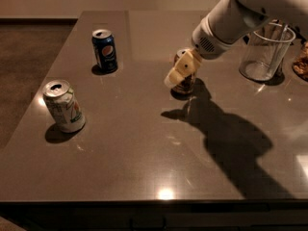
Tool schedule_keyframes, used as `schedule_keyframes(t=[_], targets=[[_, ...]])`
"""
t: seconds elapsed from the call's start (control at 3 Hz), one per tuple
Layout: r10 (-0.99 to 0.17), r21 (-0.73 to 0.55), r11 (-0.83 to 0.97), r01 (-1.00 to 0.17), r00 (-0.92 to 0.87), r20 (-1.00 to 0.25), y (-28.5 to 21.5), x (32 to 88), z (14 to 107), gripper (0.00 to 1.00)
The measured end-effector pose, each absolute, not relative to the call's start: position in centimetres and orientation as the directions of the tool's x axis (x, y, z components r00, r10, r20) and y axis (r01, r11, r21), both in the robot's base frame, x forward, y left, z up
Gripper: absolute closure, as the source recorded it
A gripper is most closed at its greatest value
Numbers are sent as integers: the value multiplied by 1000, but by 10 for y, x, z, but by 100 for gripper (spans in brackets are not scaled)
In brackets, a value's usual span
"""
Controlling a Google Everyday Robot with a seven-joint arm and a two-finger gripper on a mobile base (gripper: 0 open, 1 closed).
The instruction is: Move orange can near 7up can
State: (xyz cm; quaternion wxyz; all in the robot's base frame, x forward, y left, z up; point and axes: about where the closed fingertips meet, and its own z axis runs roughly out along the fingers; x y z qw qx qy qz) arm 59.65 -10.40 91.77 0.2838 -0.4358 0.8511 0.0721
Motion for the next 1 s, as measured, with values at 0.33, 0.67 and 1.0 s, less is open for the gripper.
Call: schedule_keyframes(t=[0.33,0.67,1.0], targets=[[-690,-114,614,-781,-462,-557,-97,603,915,20],[-689,-96,601,-794,-453,-566,-91,605,916,43],[-690,-76,564,-823,-419,-590,-79,597,929,66]])
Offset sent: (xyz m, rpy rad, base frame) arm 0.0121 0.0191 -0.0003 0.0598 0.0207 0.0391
